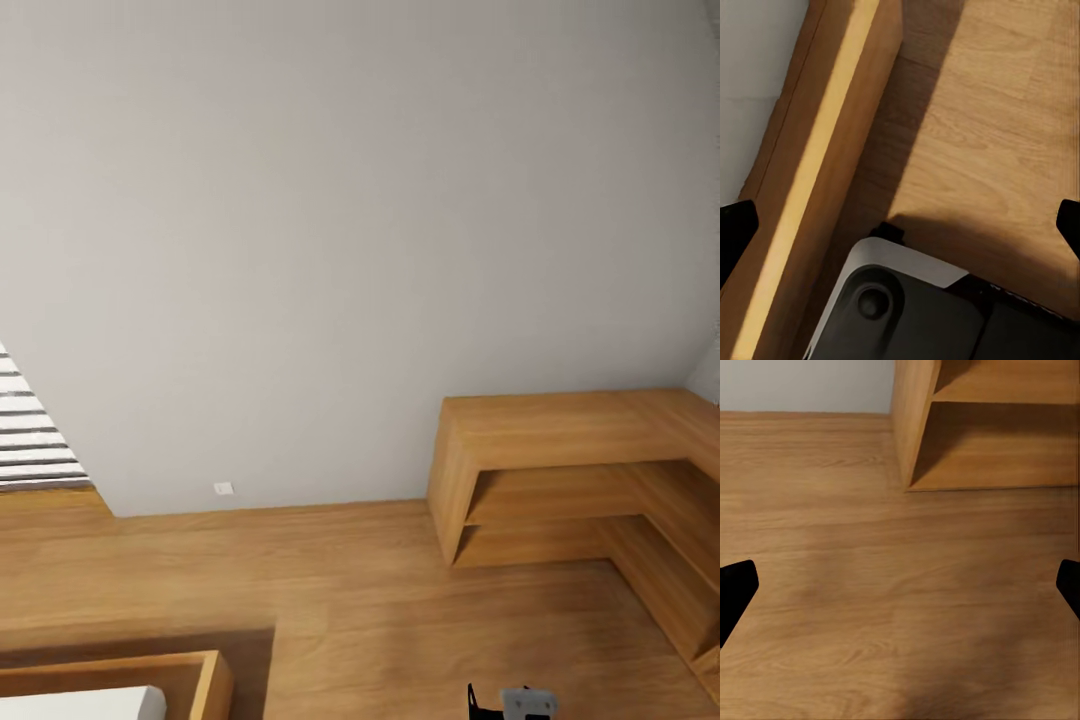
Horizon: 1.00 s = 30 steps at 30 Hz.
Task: In the bedroom, organize the workspace by keeping the computer under the desk, ensuring the monitor is on the desk, placing the keyboard on the desk next to the monitor, placing the mouse on the desk next to the keyboard, moving the folder from the swivel chair onto the desk next to the mouse, stacking the notebook on top of the folder with the pen on top of the notebook, and positioning the swivel chair next to the desk.
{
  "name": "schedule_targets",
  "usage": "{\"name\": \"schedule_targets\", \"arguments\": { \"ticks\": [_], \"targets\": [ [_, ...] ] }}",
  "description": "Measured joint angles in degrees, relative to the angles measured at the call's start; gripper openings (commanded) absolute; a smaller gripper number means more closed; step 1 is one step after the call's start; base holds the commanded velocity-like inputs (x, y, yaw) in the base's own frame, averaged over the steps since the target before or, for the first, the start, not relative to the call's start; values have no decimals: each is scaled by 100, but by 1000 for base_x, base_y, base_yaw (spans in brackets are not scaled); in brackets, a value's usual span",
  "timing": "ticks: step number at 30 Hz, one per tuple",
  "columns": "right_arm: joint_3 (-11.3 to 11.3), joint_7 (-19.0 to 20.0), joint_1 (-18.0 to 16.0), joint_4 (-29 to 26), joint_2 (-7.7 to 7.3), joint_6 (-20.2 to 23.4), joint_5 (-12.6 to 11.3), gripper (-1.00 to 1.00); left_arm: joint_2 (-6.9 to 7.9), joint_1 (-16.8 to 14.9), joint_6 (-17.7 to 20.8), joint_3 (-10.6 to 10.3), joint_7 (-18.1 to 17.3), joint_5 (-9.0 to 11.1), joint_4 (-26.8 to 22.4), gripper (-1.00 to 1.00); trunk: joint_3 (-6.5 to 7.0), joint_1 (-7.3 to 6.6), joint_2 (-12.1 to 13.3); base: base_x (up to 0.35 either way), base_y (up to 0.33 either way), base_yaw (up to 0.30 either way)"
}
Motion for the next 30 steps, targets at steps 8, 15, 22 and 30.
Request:
{"name": "schedule_targets", "arguments": {
  "ticks": [8, 15, 22, 30],
  "targets": [
    [0, 6, 1, 17, 6, -2, 0, 100, 0, 0, -5, 1, -2, 0, 0, 100, 52, 0, 0, 288, -186, -176],
    [0, 10, 1, 21, 8, -2, 0, 100, 0, 0, -5, 1, -2, 0, 0, 100, 98, 0, 0, 266, -234, -177],
    [0, 13, 1, 20, 8, 1, 1, 100, 0, 1, 1, 0, 1, 1, 0, 100, 146, 2, 2, 206, -192, -172],
    [7, 1, 9, 35, 23, 10, -9, 100, -4, 1, 2, 1, -13, 10, 293, 100, 160, 3, 1, 26, -24, -34]
  ]
}}
